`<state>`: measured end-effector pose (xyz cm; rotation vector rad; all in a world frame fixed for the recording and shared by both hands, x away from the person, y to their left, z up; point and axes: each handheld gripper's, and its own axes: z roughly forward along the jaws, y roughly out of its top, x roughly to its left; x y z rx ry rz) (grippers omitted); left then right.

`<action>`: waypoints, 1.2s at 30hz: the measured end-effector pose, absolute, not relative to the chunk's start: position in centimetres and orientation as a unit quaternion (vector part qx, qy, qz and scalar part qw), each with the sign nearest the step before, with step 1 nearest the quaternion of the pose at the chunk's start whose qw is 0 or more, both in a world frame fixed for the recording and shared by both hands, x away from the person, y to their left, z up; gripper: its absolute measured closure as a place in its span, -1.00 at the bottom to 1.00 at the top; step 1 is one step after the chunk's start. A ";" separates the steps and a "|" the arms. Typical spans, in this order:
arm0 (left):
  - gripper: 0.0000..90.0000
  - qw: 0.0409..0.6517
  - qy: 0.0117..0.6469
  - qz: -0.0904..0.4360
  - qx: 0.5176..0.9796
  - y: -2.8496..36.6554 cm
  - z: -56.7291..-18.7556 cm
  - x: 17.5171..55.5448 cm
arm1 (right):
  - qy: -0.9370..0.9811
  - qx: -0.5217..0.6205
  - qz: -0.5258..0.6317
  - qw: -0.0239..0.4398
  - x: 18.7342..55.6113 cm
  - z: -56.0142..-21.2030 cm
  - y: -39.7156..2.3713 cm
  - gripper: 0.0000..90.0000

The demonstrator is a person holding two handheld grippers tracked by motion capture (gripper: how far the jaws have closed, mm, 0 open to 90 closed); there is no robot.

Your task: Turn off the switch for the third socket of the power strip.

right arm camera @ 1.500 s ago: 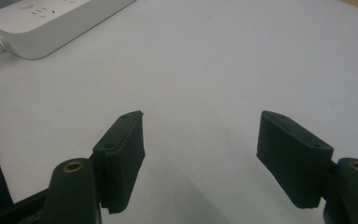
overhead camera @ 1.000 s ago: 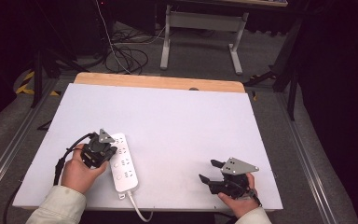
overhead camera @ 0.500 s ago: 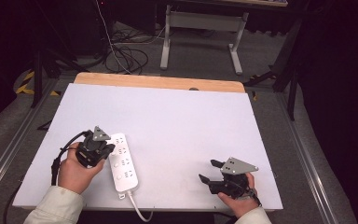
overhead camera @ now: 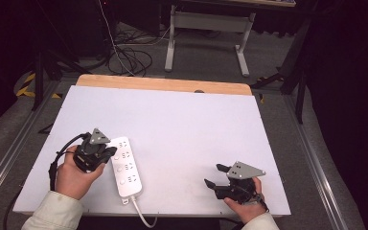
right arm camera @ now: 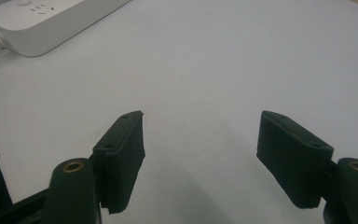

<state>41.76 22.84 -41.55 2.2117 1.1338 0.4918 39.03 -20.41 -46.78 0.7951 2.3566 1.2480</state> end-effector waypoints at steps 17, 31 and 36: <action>0.01 0.383 0.389 0.202 0.813 23.9 -39.8 40.2 | 0.833 0.282 0.443 0.177 39.1 -46.8 -20.5 -0.27; -0.49 0.449 0.358 0.211 0.791 26.1 -39.9 38.3 | 0.831 0.282 0.445 0.177 39.1 -46.8 -20.6 -0.27; -0.50 0.465 0.350 0.215 0.784 27.3 -40.6 37.6 | 0.832 0.280 0.444 0.177 39.1 -46.8 -20.5 -0.27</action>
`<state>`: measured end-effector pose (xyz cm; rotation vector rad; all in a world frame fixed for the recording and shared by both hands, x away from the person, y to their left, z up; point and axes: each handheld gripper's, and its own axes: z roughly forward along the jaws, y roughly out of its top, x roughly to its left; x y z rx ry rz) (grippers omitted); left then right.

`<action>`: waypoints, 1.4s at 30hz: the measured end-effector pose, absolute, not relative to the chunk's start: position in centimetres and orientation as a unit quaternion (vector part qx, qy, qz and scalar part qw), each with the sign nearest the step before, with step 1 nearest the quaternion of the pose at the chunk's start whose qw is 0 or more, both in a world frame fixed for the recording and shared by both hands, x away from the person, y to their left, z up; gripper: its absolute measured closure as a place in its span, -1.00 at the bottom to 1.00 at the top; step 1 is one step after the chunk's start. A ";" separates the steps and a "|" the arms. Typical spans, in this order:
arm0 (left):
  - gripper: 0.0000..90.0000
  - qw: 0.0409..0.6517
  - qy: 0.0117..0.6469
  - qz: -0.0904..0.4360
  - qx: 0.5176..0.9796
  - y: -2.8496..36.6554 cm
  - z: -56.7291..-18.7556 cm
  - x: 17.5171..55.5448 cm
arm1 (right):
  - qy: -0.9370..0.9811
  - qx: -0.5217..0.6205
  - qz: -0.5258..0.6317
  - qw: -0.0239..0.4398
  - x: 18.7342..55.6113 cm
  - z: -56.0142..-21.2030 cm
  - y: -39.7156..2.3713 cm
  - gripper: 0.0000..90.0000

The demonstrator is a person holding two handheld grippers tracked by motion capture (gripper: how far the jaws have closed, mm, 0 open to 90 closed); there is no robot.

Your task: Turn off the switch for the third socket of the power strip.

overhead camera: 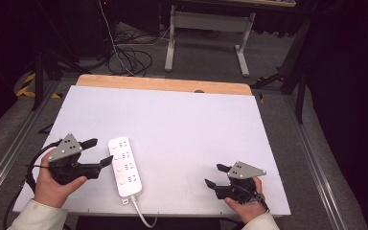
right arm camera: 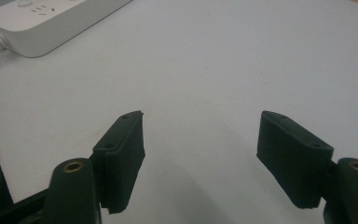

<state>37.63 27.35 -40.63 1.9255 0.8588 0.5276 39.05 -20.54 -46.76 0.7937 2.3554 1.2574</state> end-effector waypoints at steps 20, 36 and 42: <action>-0.60 0.482 0.351 0.234 0.768 29.9 -43.9 35.3 | 0.834 0.280 0.441 0.178 39.0 -46.7 -20.5 -0.27; -0.60 0.497 0.357 0.219 0.760 31.5 -46.4 34.2 | 0.833 0.281 0.441 0.179 39.0 -46.8 -20.5 -0.27; -0.60 0.500 0.371 0.205 0.755 31.8 -46.9 34.1 | 0.834 0.281 0.440 0.179 39.0 -46.8 -20.5 -0.27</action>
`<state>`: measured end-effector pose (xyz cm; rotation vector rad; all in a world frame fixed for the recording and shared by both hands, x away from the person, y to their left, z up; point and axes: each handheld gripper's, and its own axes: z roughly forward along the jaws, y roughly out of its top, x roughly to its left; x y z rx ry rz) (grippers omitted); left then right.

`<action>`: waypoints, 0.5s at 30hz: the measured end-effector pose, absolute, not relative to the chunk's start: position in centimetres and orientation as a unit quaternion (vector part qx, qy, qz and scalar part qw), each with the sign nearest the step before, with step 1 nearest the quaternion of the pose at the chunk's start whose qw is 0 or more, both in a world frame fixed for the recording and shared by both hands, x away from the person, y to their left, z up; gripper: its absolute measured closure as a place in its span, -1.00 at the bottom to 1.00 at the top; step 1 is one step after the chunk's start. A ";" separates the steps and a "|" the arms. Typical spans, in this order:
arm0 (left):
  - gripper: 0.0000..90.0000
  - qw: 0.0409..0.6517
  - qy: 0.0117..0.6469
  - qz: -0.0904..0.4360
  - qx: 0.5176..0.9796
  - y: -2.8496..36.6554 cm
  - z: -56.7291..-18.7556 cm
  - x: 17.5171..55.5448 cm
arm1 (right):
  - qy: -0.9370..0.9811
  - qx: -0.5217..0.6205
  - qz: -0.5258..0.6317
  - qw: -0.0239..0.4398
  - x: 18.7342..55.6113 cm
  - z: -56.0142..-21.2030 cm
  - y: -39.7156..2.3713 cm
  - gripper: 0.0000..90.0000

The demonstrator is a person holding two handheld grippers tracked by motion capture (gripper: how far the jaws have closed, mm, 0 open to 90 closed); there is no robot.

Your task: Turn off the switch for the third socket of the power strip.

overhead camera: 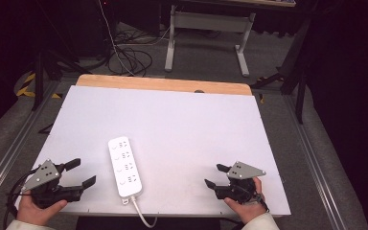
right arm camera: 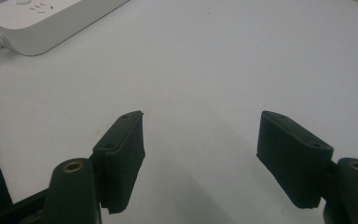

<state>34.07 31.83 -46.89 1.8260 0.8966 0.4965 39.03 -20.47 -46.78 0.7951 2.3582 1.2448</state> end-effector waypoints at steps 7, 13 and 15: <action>-0.60 0.481 0.362 0.219 0.767 31.5 -46.9 34.1 | 0.834 0.281 0.440 0.178 39.0 -46.8 -20.4 -0.27; -0.60 0.482 0.361 0.218 0.768 31.3 -46.7 34.0 | 0.834 0.280 0.440 0.178 39.0 -46.8 -20.4 -0.27; -0.60 0.483 0.364 0.212 0.768 31.4 -46.7 34.0 | 0.834 0.281 0.440 0.178 39.1 -46.8 -20.4 -0.27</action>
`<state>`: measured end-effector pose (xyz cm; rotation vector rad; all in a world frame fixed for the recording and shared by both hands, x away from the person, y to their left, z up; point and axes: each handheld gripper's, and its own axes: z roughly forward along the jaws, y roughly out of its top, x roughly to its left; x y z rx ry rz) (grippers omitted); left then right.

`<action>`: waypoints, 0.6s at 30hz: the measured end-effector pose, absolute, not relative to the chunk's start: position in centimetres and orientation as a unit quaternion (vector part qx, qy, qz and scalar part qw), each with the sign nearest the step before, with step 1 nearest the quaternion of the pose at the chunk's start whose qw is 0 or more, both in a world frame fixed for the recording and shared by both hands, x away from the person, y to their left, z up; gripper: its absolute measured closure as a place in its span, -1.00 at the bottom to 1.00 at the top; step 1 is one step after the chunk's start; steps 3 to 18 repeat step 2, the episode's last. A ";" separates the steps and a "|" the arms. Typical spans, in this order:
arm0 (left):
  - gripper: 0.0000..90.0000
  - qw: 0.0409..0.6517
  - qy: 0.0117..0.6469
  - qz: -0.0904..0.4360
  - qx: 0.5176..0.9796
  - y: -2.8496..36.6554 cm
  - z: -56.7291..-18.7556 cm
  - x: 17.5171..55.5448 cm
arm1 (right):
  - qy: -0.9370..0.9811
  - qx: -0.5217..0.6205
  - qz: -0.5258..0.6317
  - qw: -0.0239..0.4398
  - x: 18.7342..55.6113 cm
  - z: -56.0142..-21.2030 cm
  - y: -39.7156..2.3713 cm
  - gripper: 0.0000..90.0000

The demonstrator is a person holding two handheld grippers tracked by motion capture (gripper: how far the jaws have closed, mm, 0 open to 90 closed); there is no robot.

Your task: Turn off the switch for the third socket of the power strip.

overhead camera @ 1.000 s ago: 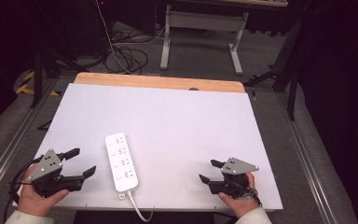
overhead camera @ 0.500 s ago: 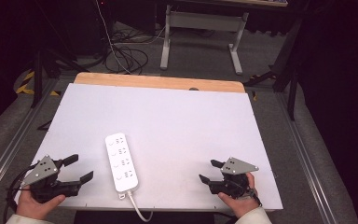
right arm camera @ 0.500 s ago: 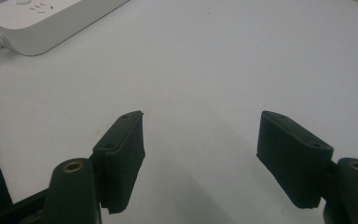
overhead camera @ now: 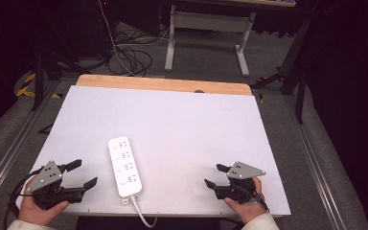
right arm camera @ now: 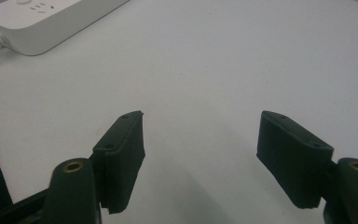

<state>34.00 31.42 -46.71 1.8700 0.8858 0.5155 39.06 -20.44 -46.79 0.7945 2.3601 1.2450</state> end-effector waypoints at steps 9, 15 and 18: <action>-0.58 0.484 0.369 0.205 0.767 31.5 -46.7 34.0 | 0.834 0.281 0.440 0.177 39.1 -46.8 -20.4 -0.27; -0.58 0.484 0.369 0.205 0.767 31.5 -46.7 34.0 | 0.834 0.281 0.440 0.177 39.1 -46.8 -20.4 -0.27; -0.58 0.484 0.369 0.205 0.767 31.5 -46.7 34.0 | 0.834 0.281 0.440 0.177 39.1 -46.8 -20.4 -0.27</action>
